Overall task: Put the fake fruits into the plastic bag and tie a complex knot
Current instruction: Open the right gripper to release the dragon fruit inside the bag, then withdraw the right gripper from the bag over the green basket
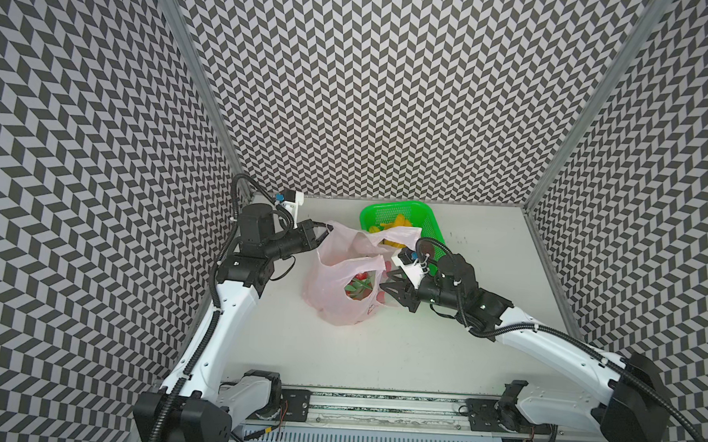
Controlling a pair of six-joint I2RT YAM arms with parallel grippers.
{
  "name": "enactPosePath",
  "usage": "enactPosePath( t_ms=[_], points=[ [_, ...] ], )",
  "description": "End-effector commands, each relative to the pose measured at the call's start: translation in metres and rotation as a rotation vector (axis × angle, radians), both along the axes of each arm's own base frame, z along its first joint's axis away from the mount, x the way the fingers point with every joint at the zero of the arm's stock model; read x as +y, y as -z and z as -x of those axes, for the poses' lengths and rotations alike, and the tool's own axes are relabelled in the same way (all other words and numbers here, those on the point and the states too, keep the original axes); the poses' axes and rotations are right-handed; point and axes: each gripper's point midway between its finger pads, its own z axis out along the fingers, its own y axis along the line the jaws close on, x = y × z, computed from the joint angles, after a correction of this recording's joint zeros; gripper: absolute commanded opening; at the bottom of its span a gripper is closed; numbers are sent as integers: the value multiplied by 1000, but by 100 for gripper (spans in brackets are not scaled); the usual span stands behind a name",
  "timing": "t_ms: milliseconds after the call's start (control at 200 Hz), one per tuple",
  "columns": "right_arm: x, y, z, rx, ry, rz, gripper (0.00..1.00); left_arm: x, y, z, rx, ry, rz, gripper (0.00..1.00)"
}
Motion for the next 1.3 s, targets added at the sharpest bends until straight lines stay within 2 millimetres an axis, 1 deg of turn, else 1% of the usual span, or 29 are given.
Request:
enactPosePath(
  t_ms=[0, 40, 170, 260, 361, 486, 576, 681, 791, 936, 1072, 1167, 1297],
  points=[
    [-13, -21, 7, -44, 22, -40, 39, 4, -4, 0, -28, -5, 6, 0],
    [-18, -24, 10, -43, 36, -42, 40, 5, -4, -1, -26, -9, 6, 0],
    [-33, -36, 24, -31, 29, -24, 51, 13, -1, -4, -20, -40, 0, 0],
    [-45, -41, 27, -3, 44, -9, 58, 21, 2, -6, -7, -72, 1, 0],
    [-61, -43, 17, 38, 106, 3, 63, 27, 5, -7, -4, -88, 5, 0],
    [-84, -37, -5, 120, 208, 11, 69, 33, 6, -5, -4, -94, 10, 0],
    [-96, -24, -23, 202, 280, 36, 72, 33, 7, -2, -3, -84, 12, 0],
    [-104, -3, -44, 315, 362, 80, 73, 34, 7, 0, -3, -80, 10, 0],
    [-111, 16, -66, 391, 456, 142, 73, 33, 4, 2, -10, -71, 16, 0],
    [-109, 37, -87, 457, 493, 235, 73, 31, 2, 6, -18, -60, 23, 0],
    [-107, 68, -98, 550, 511, 343, 74, 30, 3, 8, -20, -52, 25, 0],
    [-109, 88, -108, 574, 536, 401, 74, 29, 5, 9, -21, -45, 26, 0],
    [-111, 103, -125, 570, 583, 447, 76, 28, 6, 9, -22, -37, 29, 0]
  ],
)
